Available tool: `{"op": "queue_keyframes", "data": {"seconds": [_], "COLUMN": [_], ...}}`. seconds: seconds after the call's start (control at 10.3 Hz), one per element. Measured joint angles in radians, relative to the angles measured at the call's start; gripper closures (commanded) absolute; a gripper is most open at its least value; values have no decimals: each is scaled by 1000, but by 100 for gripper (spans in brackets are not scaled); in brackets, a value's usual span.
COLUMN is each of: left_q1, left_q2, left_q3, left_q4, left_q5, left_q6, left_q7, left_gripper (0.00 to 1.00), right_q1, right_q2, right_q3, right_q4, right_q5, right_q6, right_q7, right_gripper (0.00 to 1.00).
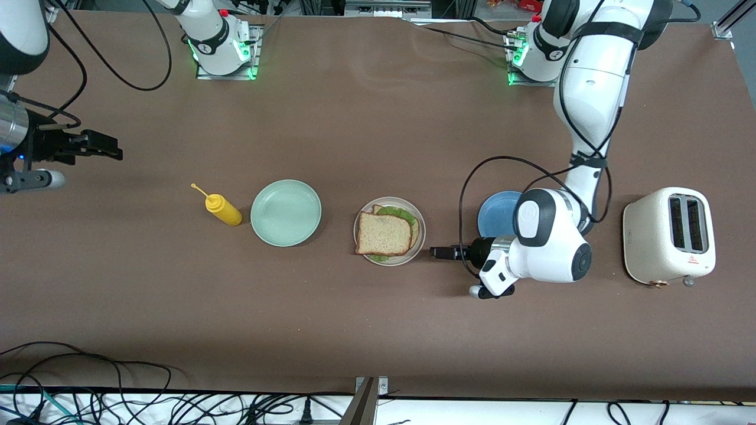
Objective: Make sandwich on beige plate with both arms
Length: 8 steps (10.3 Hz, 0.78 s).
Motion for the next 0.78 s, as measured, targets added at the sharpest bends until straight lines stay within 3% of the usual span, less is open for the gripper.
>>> {"op": "queue_keyframes", "data": {"seconds": [0.29, 0.58, 0.78], "left_q1": [46, 59, 66], "left_q2": [-40, -94, -136], "left_q3": [7, 12, 32], "left_q4": [2, 3, 3], "left_q5": [186, 382, 491], "left_q6": [-101, -201, -272], "left_q7": [3, 1, 1], "left_gripper": [0, 0, 0], "right_q1": [-98, -100, -98], "right_q2": [-63, -106, -117], "right_q3": [49, 141, 185], "right_q4": [-59, -43, -37], "right_q5": [0, -112, -108], "right_q6": [51, 21, 17], "right_q7": [10, 16, 57], "right_gripper": [0, 0, 0]}}
